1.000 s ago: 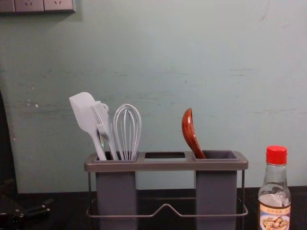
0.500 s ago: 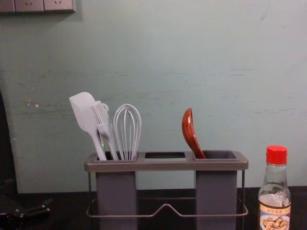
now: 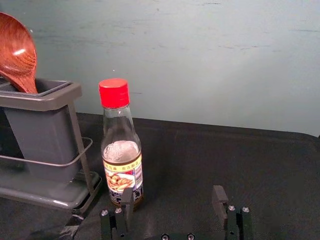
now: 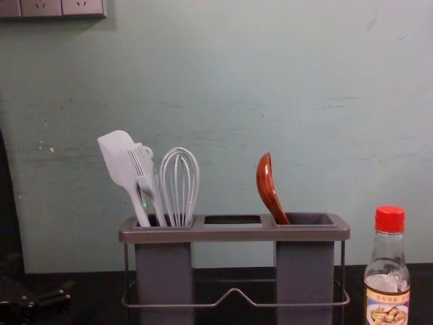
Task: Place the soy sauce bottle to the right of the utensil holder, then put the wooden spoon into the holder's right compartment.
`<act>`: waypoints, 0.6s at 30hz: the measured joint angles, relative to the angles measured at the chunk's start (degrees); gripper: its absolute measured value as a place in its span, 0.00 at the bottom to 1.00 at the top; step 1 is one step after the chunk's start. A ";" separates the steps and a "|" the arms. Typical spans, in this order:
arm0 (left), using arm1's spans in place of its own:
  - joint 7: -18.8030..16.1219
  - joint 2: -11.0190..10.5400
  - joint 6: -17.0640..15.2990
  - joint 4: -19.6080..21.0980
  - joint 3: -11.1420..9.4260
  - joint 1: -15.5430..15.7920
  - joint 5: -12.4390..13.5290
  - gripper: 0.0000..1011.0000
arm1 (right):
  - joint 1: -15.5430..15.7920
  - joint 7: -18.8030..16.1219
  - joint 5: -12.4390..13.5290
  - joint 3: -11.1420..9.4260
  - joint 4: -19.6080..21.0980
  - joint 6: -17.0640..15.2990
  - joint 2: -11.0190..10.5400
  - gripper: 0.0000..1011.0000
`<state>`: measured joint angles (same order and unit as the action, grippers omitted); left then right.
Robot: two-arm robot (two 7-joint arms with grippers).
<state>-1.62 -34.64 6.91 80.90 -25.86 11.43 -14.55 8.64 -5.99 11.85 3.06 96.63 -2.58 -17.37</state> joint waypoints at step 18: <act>0.00 0.00 0.00 0.00 0.00 0.00 0.00 0.99 | 0.07 0.02 0.19 0.00 0.15 0.12 -0.08 0.99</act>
<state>-1.62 -34.65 6.91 80.90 -25.86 11.43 -14.55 8.71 -5.97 12.03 3.06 96.77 -2.47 -17.45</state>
